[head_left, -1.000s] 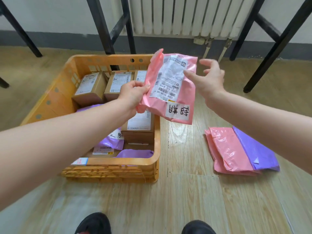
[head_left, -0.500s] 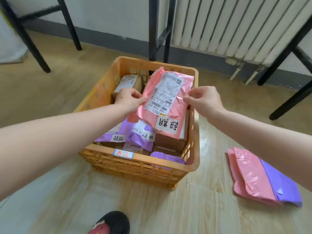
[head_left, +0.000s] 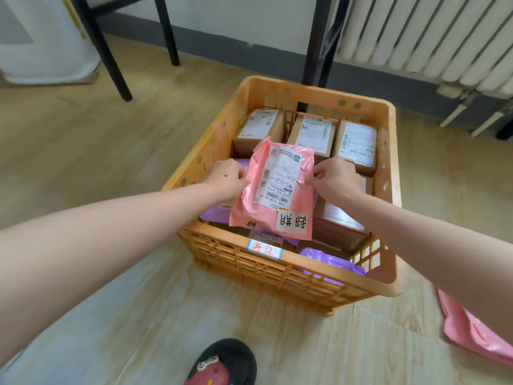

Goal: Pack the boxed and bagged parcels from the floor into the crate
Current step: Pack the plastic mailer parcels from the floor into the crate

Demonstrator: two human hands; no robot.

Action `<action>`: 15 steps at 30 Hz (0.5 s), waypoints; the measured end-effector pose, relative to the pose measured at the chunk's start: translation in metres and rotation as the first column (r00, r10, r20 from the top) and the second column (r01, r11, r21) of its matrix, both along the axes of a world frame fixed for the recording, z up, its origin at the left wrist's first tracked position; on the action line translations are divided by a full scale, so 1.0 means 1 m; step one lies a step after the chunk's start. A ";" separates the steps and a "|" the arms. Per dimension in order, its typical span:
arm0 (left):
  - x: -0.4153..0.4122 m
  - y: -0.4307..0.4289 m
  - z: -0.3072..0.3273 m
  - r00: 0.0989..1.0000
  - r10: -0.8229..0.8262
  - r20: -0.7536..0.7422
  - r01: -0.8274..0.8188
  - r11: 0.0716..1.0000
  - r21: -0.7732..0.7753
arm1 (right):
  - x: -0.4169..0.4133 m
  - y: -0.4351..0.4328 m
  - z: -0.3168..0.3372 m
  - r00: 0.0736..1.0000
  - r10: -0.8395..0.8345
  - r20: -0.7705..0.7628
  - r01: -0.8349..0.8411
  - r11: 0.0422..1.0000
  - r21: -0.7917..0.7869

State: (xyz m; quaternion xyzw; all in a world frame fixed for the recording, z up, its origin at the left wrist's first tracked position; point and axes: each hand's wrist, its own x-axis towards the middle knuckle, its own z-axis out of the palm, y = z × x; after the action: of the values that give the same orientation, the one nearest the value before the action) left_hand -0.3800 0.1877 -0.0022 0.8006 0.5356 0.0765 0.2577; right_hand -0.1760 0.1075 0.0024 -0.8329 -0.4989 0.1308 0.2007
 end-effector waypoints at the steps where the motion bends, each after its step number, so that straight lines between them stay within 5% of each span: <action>1: 0.001 0.001 -0.002 1.000 -0.018 0.026 0.017 1.000 0.017 | 0.001 0.002 -0.003 0.999 0.002 0.041 -0.002 1.000 -0.007; 6: 0.010 -0.006 -0.016 0.994 -0.051 0.096 0.042 0.994 0.097 | 0.003 0.001 -0.015 0.881 0.150 0.449 -0.124 0.988 -0.087; 11: 0.031 -0.023 -0.012 0.995 -0.077 0.070 0.052 0.951 0.305 | -0.006 -0.008 -0.022 0.683 0.407 0.606 -0.371 0.909 -0.191; 15: 0.042 -0.034 -0.005 0.855 -0.496 -0.151 0.497 0.704 0.507 | -0.016 -0.018 -0.032 0.621 0.553 0.555 -0.469 0.830 -0.302</action>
State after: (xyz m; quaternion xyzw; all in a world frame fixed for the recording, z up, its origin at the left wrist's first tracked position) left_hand -0.3383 0.1539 -0.0071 0.9540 0.2585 0.1473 0.0376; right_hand -0.1915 0.0900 -0.0298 -0.6620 -0.7427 -0.0676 -0.0745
